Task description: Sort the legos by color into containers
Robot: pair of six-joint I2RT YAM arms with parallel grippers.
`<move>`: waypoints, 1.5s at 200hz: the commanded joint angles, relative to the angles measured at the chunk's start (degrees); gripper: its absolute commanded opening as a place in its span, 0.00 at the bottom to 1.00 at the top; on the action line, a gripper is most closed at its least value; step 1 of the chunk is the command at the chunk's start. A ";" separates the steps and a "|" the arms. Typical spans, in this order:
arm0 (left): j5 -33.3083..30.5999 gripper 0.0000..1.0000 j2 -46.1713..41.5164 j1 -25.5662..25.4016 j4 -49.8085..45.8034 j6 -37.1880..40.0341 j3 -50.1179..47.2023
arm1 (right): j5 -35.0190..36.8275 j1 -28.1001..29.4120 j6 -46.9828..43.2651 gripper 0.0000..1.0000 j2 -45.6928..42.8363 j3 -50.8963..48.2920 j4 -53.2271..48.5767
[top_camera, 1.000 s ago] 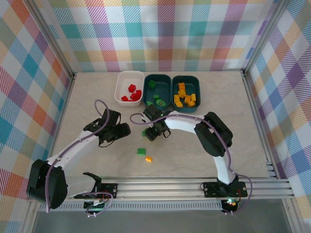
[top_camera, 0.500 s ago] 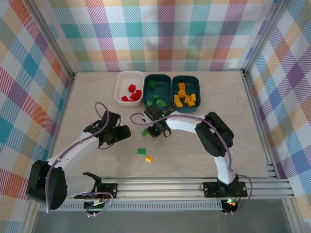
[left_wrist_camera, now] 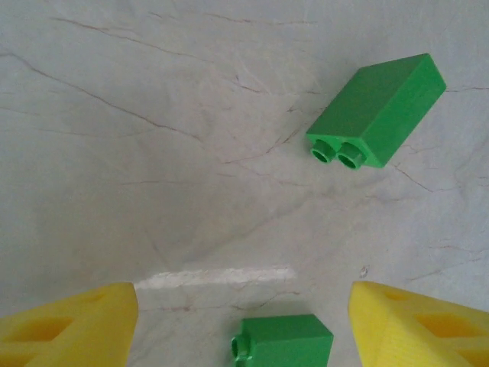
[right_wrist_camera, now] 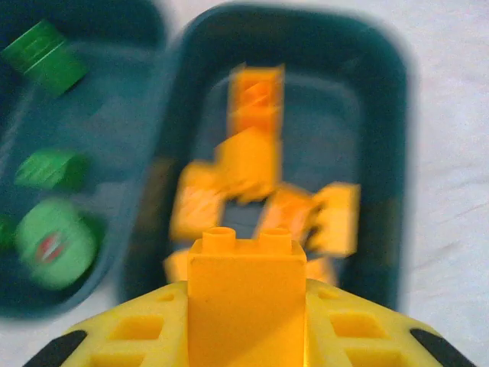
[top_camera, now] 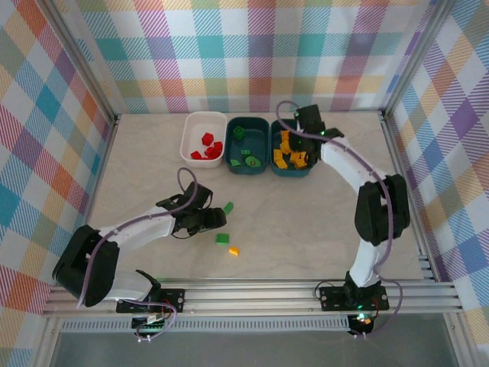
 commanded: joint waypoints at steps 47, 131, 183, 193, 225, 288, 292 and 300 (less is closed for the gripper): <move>1.66 0.79 -1.83 -0.13 -0.74 -1.02 2.16 | -2.93 -1.61 -0.54 0.57 17.82 24.16 -19.04; -4.79 0.83 -11.93 6.83 -5.64 -3.93 -1.68 | -4.18 18.78 -0.91 0.67 -12.68 -9.68 -5.83; -2.55 0.94 -19.81 20.13 -5.11 -9.46 -9.37 | -5.28 43.11 -1.73 0.71 -15.29 -22.91 -9.53; -1.92 0.94 -20.58 21.11 -4.27 -10.16 -10.16 | -4.33 45.58 -1.81 0.71 -13.50 -22.64 -10.07; 0.22 0.94 -20.49 21.41 -2.56 -11.26 -11.48 | -3.65 48.06 -2.32 0.68 -6.55 -19.89 -10.60; 0.39 0.94 -21.95 21.34 -3.22 -10.41 -13.47 | -7.13 48.80 -4.18 0.60 1.92 -15.72 -9.94; 0.35 0.94 -22.09 21.41 -3.28 -10.30 -13.58 | -7.05 48.80 -4.26 0.58 2.28 -15.66 -10.02; 0.22 0.94 -22.21 21.42 -3.23 -10.31 -13.66 | -6.88 48.80 -4.26 0.53 2.83 -15.57 -10.10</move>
